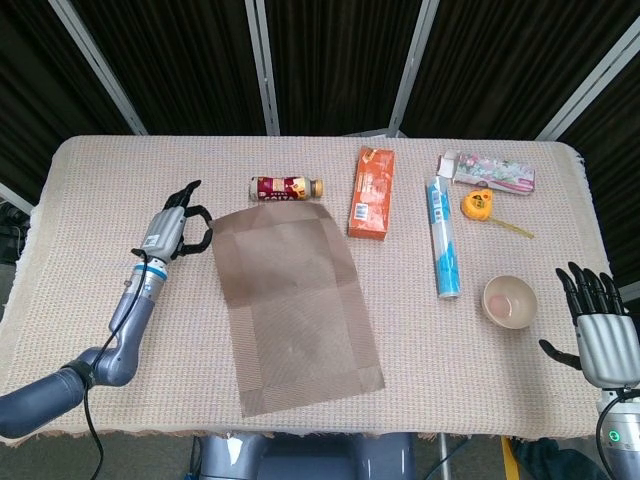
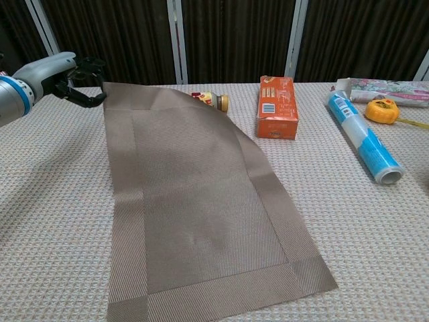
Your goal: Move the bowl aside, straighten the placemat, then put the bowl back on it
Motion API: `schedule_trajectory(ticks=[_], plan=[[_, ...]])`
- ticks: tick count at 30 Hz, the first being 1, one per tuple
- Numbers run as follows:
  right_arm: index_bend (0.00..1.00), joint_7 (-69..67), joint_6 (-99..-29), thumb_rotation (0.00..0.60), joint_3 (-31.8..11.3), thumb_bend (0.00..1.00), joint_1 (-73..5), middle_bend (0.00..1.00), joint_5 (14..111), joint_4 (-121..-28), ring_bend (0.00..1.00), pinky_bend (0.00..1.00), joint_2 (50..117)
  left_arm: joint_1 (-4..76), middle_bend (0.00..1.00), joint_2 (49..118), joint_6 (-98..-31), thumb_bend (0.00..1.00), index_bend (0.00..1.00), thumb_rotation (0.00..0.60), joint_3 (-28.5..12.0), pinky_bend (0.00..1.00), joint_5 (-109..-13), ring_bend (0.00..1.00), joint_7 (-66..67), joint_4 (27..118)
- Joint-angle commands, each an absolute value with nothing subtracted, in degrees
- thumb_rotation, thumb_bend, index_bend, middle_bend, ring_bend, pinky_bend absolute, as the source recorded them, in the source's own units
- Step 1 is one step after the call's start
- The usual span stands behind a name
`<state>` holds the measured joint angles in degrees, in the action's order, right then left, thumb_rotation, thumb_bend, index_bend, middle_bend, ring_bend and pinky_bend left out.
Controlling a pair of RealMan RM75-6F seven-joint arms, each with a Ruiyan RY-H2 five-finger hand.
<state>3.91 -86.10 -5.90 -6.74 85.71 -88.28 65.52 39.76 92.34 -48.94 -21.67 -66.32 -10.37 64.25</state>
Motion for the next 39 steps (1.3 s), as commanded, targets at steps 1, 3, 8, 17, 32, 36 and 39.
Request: schedule_trajectory(ticks=[1, 3, 8, 17, 32, 36, 39], plan=[[0.04, 3.95, -86.01, 0.6, -5.76, 0.0, -6.78, 0.0, 85.9, -88.27, 0.0, 0.0, 65.55, 38.16, 0.0, 91.76, -50.05, 0.05, 0.03, 0.6, -18.26, 0.0, -68.51, 0.0, -8.93, 61.35], [0.04, 3.95, -85.82, 0.6, -5.51, 0.0, -6.86, 0.0, 86.29, -88.27, 0.0, 0.0, 65.54, 37.08, 0.0, 90.92, -51.37, 0.0, 0.0, 0.6, -17.14, 0.0, -68.81, 0.0, -6.85, 61.08], [0.04, 4.37, -83.56, 0.6, -2.91, 0.0, -8.24, 0.0, 90.8, -87.34, 0.0, 0.0, 65.58, 32.57, 0.0, 86.85, -59.28, 0.0, 0.0, 0.6, -16.19, 0.0, -68.76, 0.0, -1.13, 65.54], [0.08, -0.62, -75.38, 0.6, 2.7, 0.0, -16.3, 0.0, 104.64, -86.63, 0.0, 0.0, 65.39, 20.73, 0.0, 71.8, -74.11, 0.0, 0.0, 0.6, -13.26, 0.0, -65.85, 0.0, 14.0, 89.81], [0.09, 4.67, -59.25, 0.6, 4.02, 0.0, -28.87, 0.0, 111.57, -86.91, 0.0, 0.0, 75.18, 12.91, 0.0, 63.5, -82.23, 0.0, 0.0, 0.6, -8.52, 0.0, -67.47, 0.0, 18.6, 102.24], [0.1, 6.08, -57.39, 0.6, 3.92, 0.0, -30.32, 0.0, 111.52, -85.01, 0.0, 0.0, 79.01, 12.42, 0.0, 63.1, -83.0, 0.0, 0.0, 0.6, -8.26, 0.0, -68.84, 0.0, 17.83, 102.28], [0.11, 7.4, -56.71, 0.6, 3.9, 0.0, -31.06, 0.0, 111.43, -82.72, 0.0, 0.0, 82.08, 12.28, 0.0, 62.89, -82.92, 0.0, 0.0, 0.6, -7.93, 0.0, -69.8, 0.0, 17.2, 102.25]])
